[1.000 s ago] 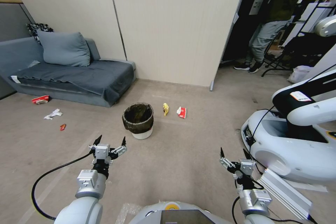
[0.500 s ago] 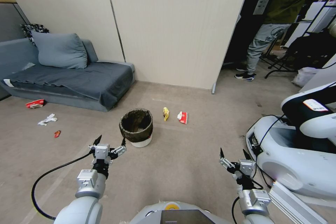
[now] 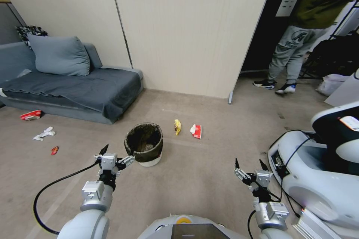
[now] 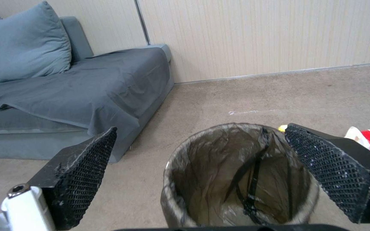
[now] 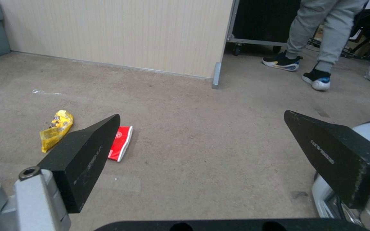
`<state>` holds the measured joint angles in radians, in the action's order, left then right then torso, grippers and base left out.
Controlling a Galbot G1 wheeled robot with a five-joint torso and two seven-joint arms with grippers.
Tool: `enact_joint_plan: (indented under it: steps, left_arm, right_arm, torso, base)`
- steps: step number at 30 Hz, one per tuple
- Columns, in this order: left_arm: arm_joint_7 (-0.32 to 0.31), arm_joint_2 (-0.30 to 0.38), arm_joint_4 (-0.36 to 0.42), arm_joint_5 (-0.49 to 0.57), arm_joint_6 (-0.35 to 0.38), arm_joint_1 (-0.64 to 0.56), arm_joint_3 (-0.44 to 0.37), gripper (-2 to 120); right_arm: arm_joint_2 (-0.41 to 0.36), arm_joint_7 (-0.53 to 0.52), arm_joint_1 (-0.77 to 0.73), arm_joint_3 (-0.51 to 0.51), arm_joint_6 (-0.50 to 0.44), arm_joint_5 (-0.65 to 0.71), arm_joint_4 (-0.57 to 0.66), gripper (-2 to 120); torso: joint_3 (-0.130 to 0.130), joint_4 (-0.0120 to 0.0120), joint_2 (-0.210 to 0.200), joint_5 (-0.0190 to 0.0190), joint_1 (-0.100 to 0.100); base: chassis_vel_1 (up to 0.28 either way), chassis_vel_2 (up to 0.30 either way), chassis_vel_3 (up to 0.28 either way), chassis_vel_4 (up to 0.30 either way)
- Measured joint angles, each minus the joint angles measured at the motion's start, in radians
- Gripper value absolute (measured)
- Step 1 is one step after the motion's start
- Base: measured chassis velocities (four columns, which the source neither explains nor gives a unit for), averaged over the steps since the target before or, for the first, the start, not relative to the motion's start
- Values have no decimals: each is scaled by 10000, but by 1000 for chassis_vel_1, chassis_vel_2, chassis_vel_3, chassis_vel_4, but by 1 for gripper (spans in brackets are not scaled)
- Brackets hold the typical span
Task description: Pick up the trash bin, then pick up the garbage from the floor and place it into the trash bin.
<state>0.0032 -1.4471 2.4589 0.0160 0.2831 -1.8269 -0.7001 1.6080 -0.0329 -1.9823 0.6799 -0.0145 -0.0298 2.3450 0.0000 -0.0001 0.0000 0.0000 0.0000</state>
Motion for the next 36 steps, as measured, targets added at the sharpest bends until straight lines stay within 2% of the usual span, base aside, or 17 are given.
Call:
enact_joint_plan:
  steps: [18,21,23,25,26,27,29,36]
  left_arm:
    - [-6,6,6,72,19,-5,-69,100]
    - [-42,27,6,223,195,23,-77,100]
    - [-112,210,-55,640,813,244,-214,100]
    - [-303,699,-298,1203,1470,622,-401,100]
    - [-303,699,-298,1203,1470,622,-401,100]
    - [-453,955,-453,1545,1820,874,-474,100]
    - [-732,1322,-735,2254,2478,1273,-504,100]
    - [-1057,1812,-1398,2788,3495,2052,-380,100]
  right_arm:
    - [0,0,1,-5,-27,-32,-8,100]
    - [0,1,0,-23,-90,-40,-22,100]
    - [1,13,-7,-85,-236,-43,-53,100]
    - [-1,18,-13,-104,-282,-45,-65,100]
    - [-1,18,-13,-104,-282,-45,-65,100]
    - [1,20,-14,-107,-290,-47,-67,100]
    - [0,21,-17,-105,-291,-39,-75,100]
    - [0,-7,-22,-78,-291,27,-101,100]
  torso:
    - [0,1,0,1,-1]
    - [0,2,0,2,-1]
    - [1,2,0,-1,0]
    - [1,2,0,0,0]
    - [1,2,0,0,0]
    - [0,-3,0,-1,0]
    - [0,1,0,-1,-1]
    - [0,1,0,-1,-1]
  base:
    - [-133,119,128,-122]
    - [-91,120,119,-95]
    - [-69,91,70,-68]
    - [-30,5,27,-25]
    - [0,0,0,0]
    - [0,0,0,0]
    - [0,0,0,0]
    - [0,0,0,0]
